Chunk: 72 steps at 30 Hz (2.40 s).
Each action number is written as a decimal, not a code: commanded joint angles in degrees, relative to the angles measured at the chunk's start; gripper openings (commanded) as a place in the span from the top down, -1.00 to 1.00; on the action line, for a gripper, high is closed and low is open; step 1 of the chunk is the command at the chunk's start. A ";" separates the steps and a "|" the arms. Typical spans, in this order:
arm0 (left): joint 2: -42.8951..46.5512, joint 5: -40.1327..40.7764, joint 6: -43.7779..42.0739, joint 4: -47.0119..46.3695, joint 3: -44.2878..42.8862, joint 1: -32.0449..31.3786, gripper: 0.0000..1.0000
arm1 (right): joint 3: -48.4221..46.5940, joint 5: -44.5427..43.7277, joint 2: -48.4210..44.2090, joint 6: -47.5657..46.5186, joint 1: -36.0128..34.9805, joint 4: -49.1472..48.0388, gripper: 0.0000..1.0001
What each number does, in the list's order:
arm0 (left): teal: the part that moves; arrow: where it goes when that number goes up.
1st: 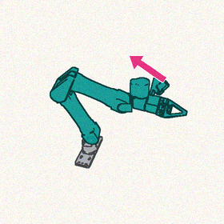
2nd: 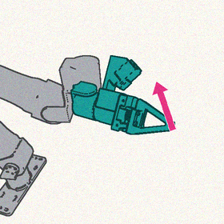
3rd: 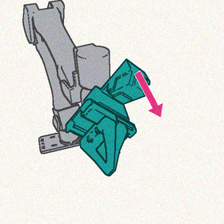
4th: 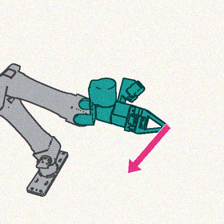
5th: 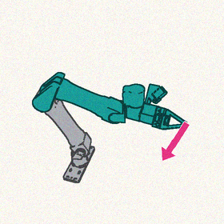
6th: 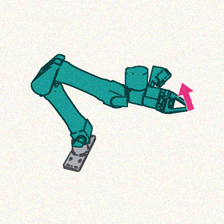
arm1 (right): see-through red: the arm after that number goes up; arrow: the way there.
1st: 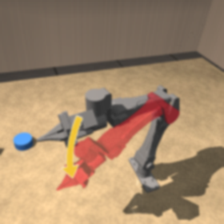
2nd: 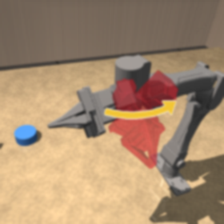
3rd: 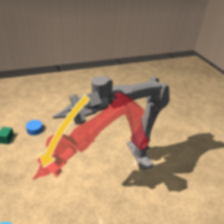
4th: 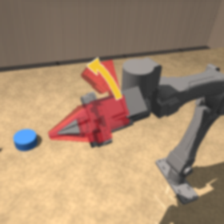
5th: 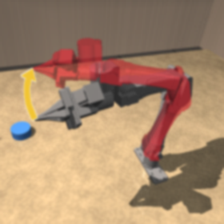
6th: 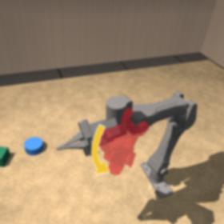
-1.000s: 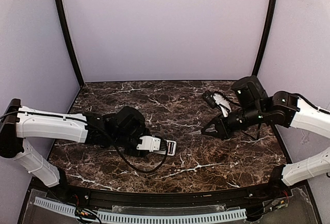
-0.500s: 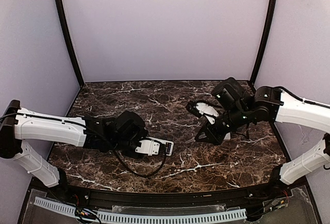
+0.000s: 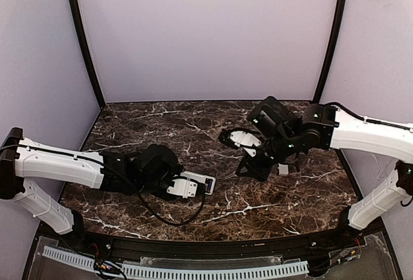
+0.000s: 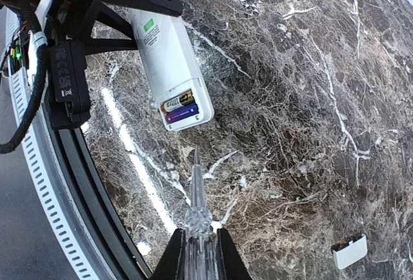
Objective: Unload the batteries from the remote control
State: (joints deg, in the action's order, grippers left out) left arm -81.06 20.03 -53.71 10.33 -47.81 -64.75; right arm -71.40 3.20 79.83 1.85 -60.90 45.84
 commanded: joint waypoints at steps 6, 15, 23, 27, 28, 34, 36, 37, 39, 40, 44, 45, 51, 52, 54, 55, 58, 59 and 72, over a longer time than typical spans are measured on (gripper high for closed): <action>2.83 2.07 -2.08 -4.58 2.61 -0.73 0.99 | -4.72 -3.64 3.73 -4.38 -1.95 1.75 1.00; 2.51 1.04 -0.60 -4.41 2.85 -0.77 0.99 | -9.74 -5.17 8.29 -7.97 -3.91 3.43 1.00; 3.28 0.15 0.64 -3.21 2.99 -0.73 0.99 | -12.63 -7.75 11.34 -9.56 -5.41 5.28 1.00; 3.61 -0.55 1.14 -2.52 2.96 -0.73 0.99 | -13.22 -8.79 11.49 -9.67 -5.42 5.62 1.00; 3.51 -0.89 1.63 -1.83 2.88 -0.73 0.99 | -13.24 -9.05 11.49 -9.54 -5.41 5.75 1.00; 1.67 -7.42 7.92 5.66 -0.45 -0.73 0.99 | -11.05 -11.29 10.07 -6.96 -5.40 6.44 1.00; 0.04 -11.59 11.37 9.22 -2.24 -0.73 0.99 | -9.33 -11.98 8.95 -5.43 -5.40 6.62 1.00; -0.63 -14.21 12.50 10.34 -3.26 -0.73 0.99 | -8.30 -12.03 8.16 -4.65 -5.44 6.62 1.00; -2.72 -17.81 15.80 12.80 -4.32 -0.73 0.99 | -6.27 -12.09 6.46 -3.09 -5.40 6.55 1.00; -4.00 -18.83 17.52 13.47 -4.45 -0.73 0.99 | -5.31 -11.86 5.62 -2.50 -5.38 6.45 1.00; -7.31 -26.09 20.92 13.81 -5.01 -0.73 0.99 | -2.52 -10.70 3.04 -1.89 -5.42 6.35 1.00; -8.00 -26.75 21.32 14.13 -5.27 -0.73 0.98 | -2.10 -10.40 2.63 -0.85 -5.44 6.32 1.00; -15.25 -28.41 22.02 16.70 -8.18 -0.73 0.89 | 0.78 -7.73 1.14 -2.24 -5.44 5.22 1.00; -15.74 -28.45 22.04 16.69 -8.40 -0.73 0.86 | 1.51 -7.05 0.89 -3.28 -5.43 5.03 1.00; -16.77 -28.29 22.21 16.32 -8.66 -0.73 0.76 | 2.37 -5.46 0.70 -4.88 -5.38 4.66 1.00; -17.07 -28.20 22.31 15.93 -8.68 -0.73 0.70 | 2.60 -4.47 0.76 -5.66 -5.44 4.57 1.00; -17.01 -26.75 22.62 15.03 -8.34 -0.73 0.37 | 2.47 -3.47 1.05 -8.03 -5.38 4.33 1.00; -16.78 -26.60 22.61 14.69 -8.21 -0.73 0.32 | 2.15 -3.44 1.22 -8.85 -5.44 4.34 1.00; -6.23 -20.99 26.59 8.66 -2.50 -0.73 -0.97 | -1.42 -3.01 4.37 -14.35 -5.44 5.29 1.00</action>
State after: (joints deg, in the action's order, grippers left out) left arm -94.35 -3.66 -29.82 21.71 -52.86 -65.17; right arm -71.09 0.08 83.57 -10.61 -65.78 51.40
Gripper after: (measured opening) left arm 0.980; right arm 0.117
